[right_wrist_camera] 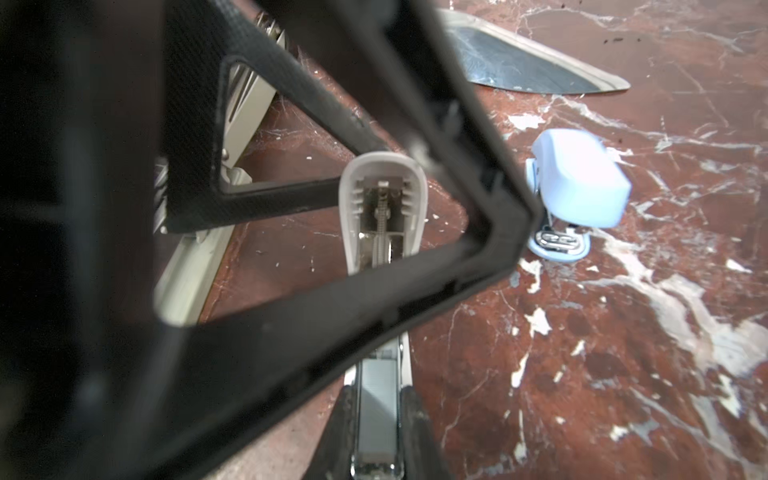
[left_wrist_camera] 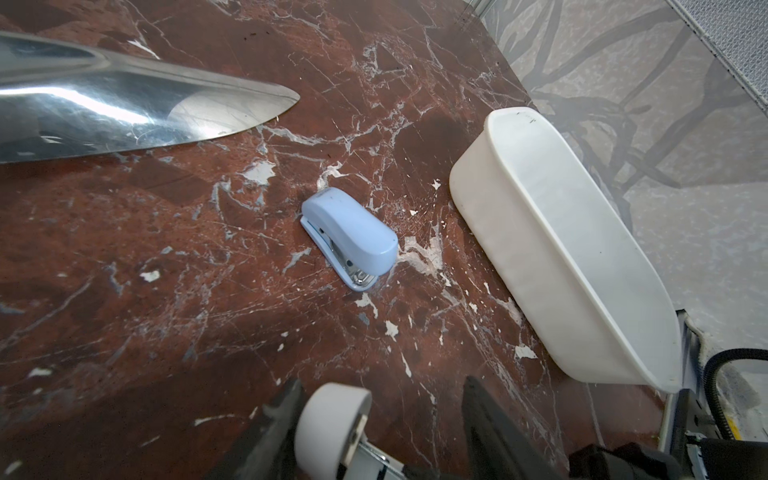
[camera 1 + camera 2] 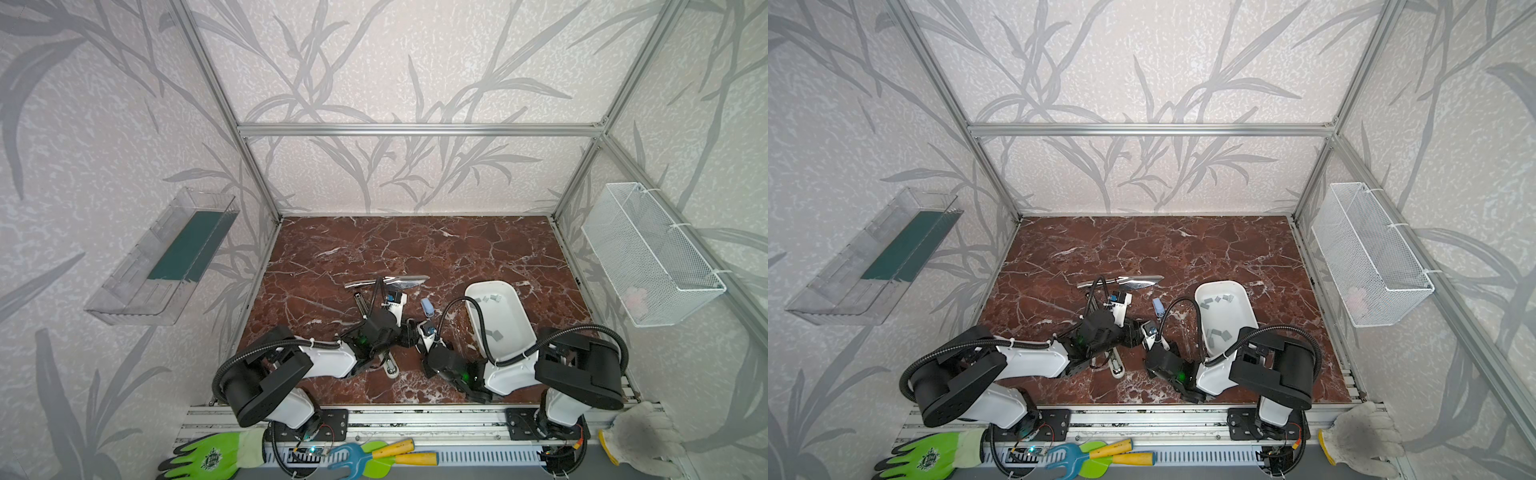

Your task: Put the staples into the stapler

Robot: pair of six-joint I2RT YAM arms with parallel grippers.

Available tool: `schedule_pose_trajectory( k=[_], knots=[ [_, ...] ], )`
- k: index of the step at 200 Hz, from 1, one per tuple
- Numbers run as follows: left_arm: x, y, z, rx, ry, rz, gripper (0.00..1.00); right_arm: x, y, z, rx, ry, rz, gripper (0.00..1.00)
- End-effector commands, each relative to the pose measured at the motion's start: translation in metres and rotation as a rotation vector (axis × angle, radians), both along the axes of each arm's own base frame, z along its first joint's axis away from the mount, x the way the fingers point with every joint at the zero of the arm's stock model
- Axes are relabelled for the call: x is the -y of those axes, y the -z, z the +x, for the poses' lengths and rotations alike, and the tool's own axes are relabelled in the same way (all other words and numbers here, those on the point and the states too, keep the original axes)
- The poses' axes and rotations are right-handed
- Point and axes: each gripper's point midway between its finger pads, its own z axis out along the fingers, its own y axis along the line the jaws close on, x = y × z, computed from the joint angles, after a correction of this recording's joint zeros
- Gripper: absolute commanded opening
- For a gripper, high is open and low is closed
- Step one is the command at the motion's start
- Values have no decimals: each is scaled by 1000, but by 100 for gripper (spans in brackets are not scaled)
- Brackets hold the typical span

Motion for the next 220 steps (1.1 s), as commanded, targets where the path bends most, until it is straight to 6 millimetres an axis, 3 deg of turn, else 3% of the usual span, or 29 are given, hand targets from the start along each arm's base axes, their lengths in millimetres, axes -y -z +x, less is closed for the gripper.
schedule_pose_trajectory(
  k=[1,70,172,190,220],
  knots=[
    [28,-28,-13,85,126,-93,59,-5,-3,2,6,-4,0,11],
    [50,-27,-35,135,243,-59,43,-2,-2,3,6,4,-4,11],
    [76,-11,-66,208,372,-4,34,-1,-14,3,24,4,18,16],
    [69,-21,-64,245,338,-30,37,-2,-11,3,19,1,16,15],
    [36,-50,-42,279,141,19,42,3,-7,4,15,19,17,15]
  ],
)
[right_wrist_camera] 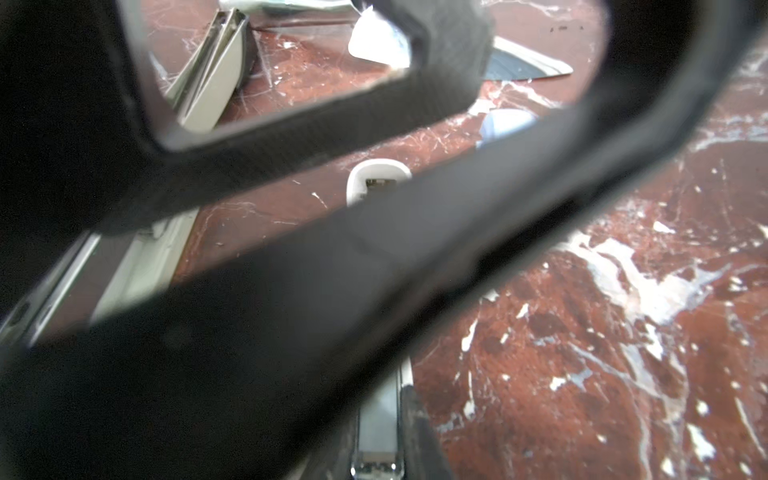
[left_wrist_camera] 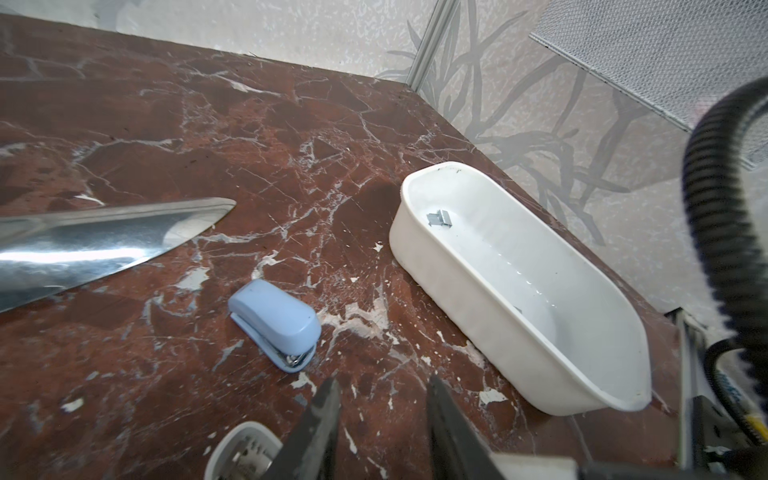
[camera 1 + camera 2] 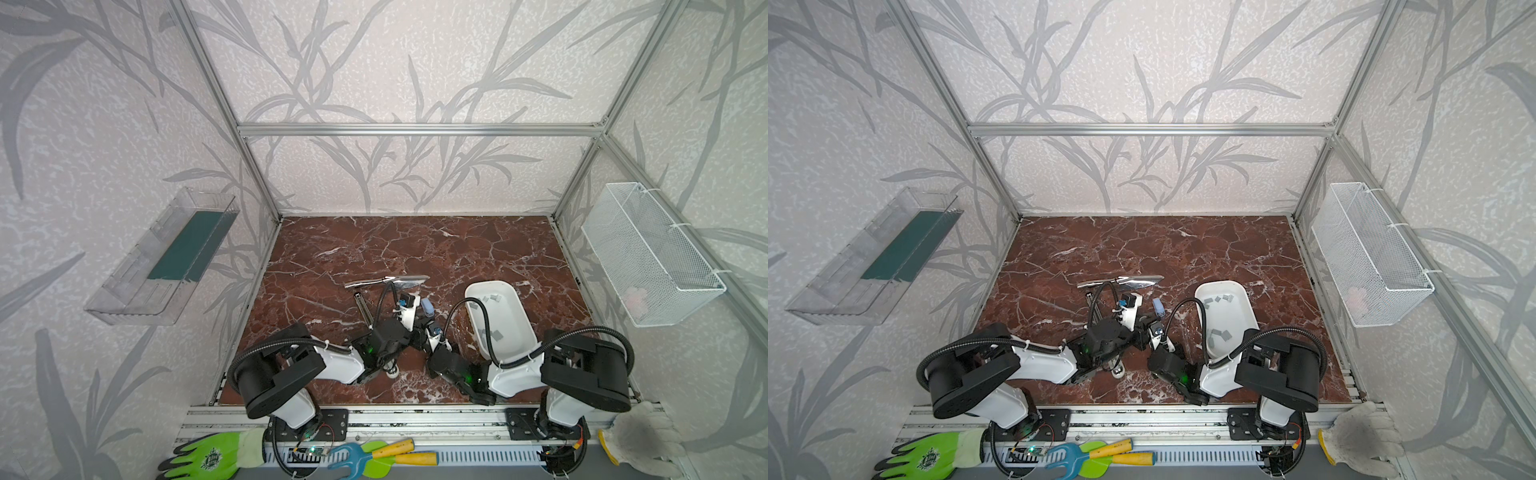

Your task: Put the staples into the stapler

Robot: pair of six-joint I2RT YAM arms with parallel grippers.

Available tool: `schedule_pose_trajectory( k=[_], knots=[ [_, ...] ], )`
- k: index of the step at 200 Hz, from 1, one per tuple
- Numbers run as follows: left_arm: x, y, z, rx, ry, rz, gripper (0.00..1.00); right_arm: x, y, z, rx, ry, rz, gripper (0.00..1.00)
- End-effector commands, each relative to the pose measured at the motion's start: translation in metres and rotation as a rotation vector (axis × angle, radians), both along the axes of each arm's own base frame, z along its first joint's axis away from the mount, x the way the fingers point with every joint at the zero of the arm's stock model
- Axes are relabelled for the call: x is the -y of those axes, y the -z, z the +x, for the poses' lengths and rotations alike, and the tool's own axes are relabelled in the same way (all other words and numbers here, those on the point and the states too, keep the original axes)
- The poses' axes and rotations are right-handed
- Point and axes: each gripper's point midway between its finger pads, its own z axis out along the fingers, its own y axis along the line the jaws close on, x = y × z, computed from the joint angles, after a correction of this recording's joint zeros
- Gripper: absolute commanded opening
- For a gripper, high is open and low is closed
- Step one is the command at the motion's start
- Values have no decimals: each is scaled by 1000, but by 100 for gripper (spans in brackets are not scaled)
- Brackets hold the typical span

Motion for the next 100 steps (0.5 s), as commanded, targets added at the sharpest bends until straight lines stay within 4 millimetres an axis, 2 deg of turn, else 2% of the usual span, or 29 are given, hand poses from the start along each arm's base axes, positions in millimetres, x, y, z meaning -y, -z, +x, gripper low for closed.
schedule_pose_trajectory(
  k=[1,6,20,40,66,100],
  knots=[
    [7,-14,-33,0,101,30,42,-12,-8,3,16,-32,27,15],
    [-2,-18,-27,-19,43,26,44,-12,-7,3,17,-31,27,15],
    [-22,-21,-16,-68,-49,24,58,-9,-7,3,18,-24,25,14],
    [-40,-18,-9,-152,-107,-17,72,-8,-7,4,22,-20,21,14],
    [-52,-4,0,-256,-139,-74,78,-9,-7,4,22,-22,25,14],
    [-51,5,7,-317,-140,-114,78,-11,-7,4,19,-26,28,14]
  ],
)
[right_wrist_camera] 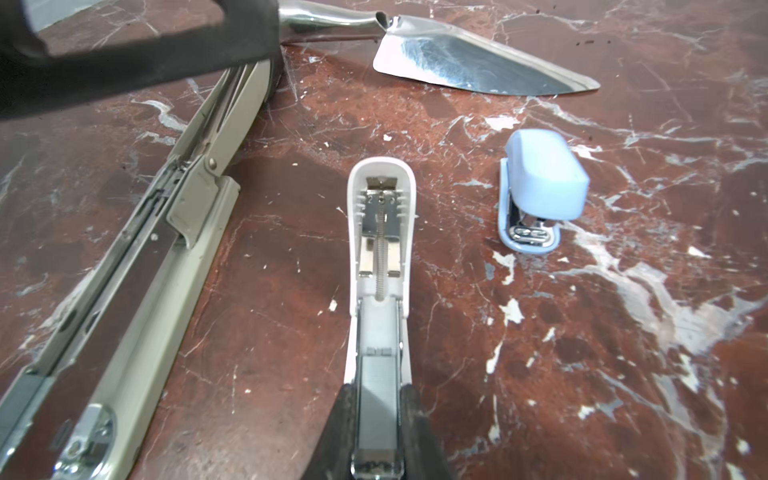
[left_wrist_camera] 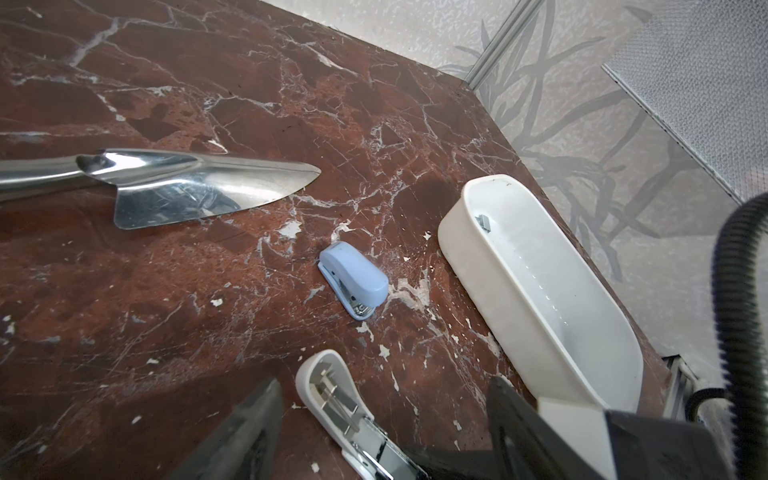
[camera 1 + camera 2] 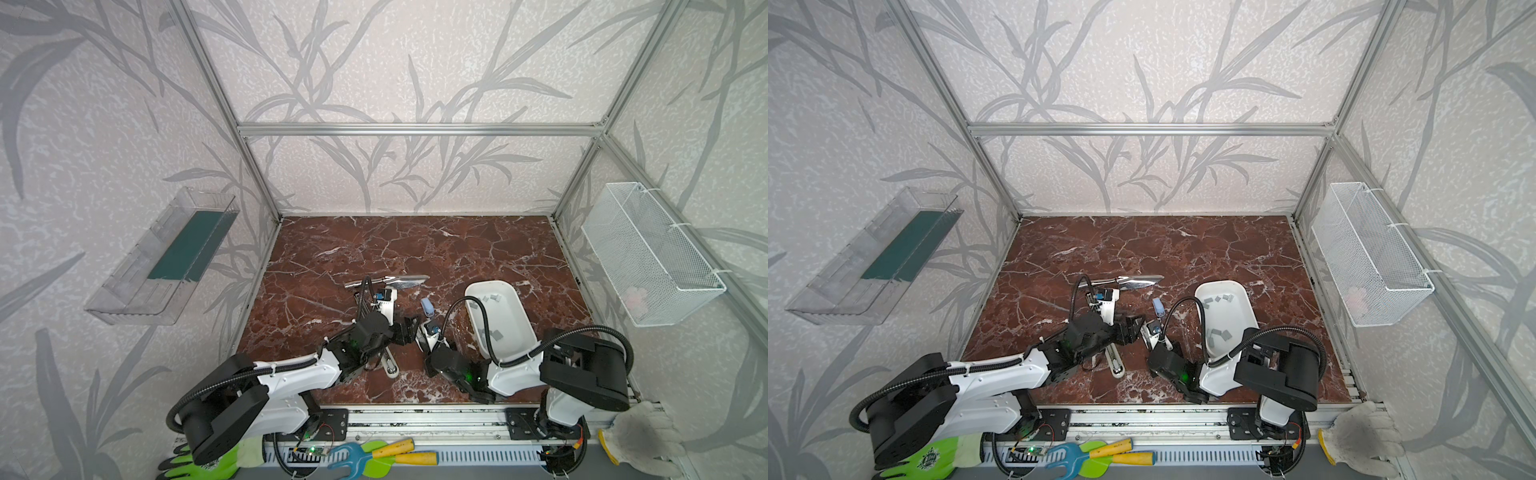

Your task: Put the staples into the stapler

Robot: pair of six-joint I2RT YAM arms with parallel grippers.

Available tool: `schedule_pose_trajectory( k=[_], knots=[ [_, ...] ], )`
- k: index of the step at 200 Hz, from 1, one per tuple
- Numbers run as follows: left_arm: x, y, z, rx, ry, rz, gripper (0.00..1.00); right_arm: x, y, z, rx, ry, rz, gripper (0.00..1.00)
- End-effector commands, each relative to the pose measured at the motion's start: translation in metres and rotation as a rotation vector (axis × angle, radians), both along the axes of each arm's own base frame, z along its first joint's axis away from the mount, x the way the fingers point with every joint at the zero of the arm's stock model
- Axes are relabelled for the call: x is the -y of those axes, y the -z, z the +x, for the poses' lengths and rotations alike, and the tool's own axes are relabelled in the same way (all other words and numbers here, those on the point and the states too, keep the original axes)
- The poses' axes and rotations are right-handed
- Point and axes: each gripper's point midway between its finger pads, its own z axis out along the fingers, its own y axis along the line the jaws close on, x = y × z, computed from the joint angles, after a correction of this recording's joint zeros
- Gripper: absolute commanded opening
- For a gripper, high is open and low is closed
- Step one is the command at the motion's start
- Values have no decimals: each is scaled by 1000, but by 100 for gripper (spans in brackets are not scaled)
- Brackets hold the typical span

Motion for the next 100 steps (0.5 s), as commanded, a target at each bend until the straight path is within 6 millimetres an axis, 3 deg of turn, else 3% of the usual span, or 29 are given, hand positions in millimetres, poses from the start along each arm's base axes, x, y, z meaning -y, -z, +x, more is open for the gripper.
schedule_pose_trajectory(
  k=[1,69,100],
  knots=[
    [6,11,-2,-91,16,-58,78,-4,-1,1,9,-4,1,14],
    [12,33,17,-144,4,-70,75,-5,-2,1,8,-9,4,13],
    [37,31,18,-129,130,-141,73,-6,-4,1,11,-12,8,13]
  ],
)
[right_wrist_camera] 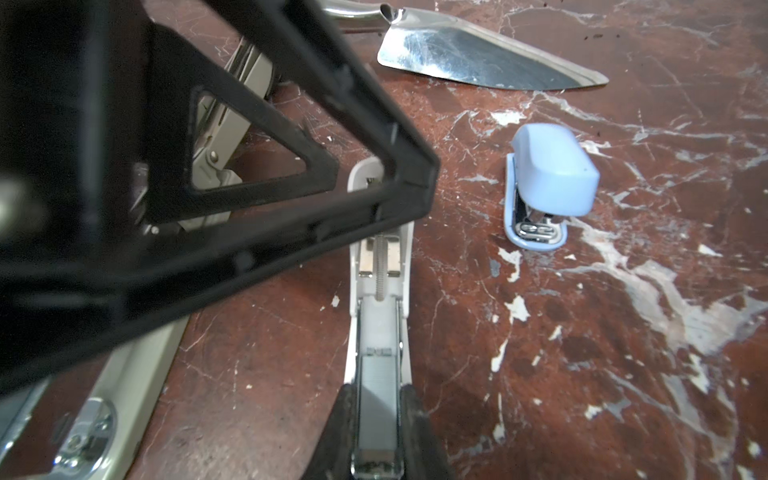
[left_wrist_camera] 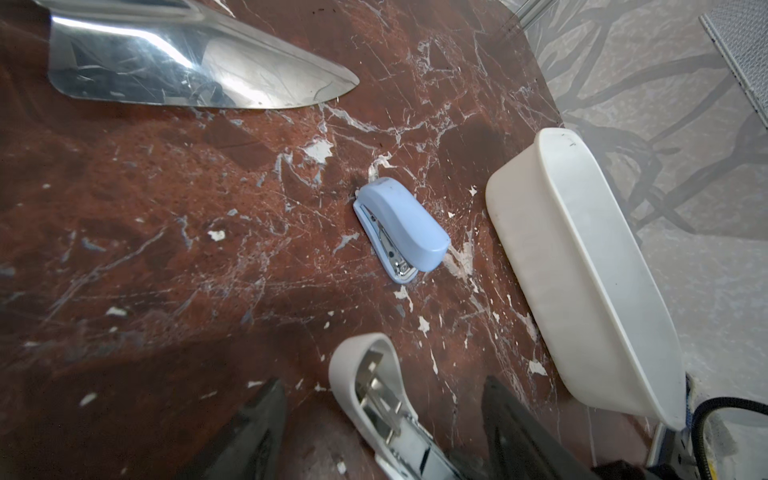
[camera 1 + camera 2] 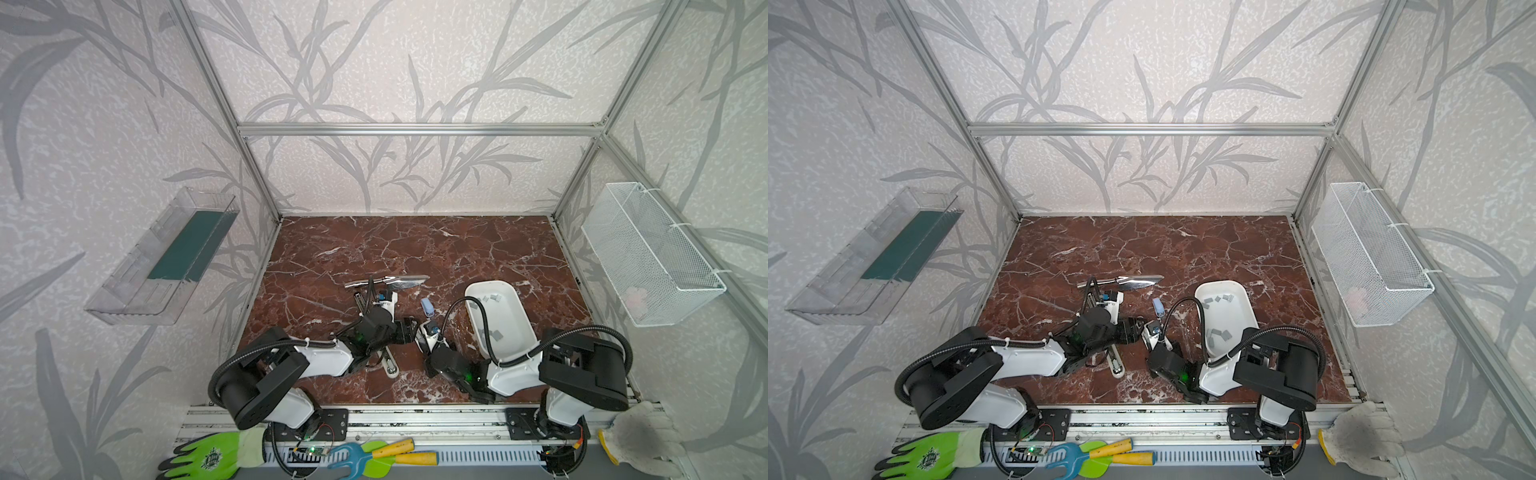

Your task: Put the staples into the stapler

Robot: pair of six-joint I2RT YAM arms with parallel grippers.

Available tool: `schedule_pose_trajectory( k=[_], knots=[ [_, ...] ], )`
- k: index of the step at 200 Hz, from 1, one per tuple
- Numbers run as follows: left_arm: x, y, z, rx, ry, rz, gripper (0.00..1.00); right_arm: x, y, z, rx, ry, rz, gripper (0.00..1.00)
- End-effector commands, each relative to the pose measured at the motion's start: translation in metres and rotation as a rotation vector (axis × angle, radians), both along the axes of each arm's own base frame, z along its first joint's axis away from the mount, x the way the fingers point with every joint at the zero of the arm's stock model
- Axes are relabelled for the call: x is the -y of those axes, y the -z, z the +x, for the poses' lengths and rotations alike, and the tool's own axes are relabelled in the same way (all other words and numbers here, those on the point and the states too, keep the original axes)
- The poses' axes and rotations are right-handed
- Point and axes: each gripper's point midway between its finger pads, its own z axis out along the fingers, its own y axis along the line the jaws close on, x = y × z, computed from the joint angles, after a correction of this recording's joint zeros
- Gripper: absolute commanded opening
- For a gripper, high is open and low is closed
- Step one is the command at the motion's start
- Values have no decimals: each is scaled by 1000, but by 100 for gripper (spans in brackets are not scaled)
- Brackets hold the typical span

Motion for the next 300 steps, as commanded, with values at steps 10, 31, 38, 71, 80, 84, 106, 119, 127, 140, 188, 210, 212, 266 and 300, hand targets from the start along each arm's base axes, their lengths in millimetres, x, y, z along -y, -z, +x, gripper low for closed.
schedule_pose_trajectory(
  k=[10,31,38,71,80,84,106,119,127,140,188,210,212,266,300],
  knots=[
    [38,-26,4,55,137,-169,73,-6,-6,3,17,-3,12,13],
    [50,-30,2,66,192,-220,70,-6,-6,3,16,-2,14,13],
    [54,-32,0,68,211,-230,67,-6,-6,3,17,-2,13,14],
    [58,-48,-12,127,278,-280,56,-6,-5,4,14,2,10,13],
    [58,-50,-15,140,285,-276,55,-7,-5,5,13,3,11,13],
    [58,-49,-17,142,291,-271,55,-7,-4,5,12,3,11,13],
    [62,-44,-28,151,323,-256,49,-7,-5,6,9,5,16,13],
    [68,-39,-35,151,348,-253,46,-6,-4,6,8,8,14,13],
    [71,-36,-39,151,356,-251,46,-6,-5,6,7,9,16,13],
    [77,-30,-44,149,378,-254,45,-5,-4,7,5,13,17,13],
    [77,-21,-40,161,353,-201,43,-6,-6,6,2,4,29,19],
    [76,-18,-42,189,335,-147,43,-6,-6,6,4,4,33,19],
    [76,-17,-42,190,333,-144,43,-6,-6,6,4,5,34,19],
    [96,-11,-71,238,413,-136,40,1,-15,6,20,18,79,23],
    [102,-14,-90,265,446,-214,39,4,-10,5,18,27,98,21]
  ],
)
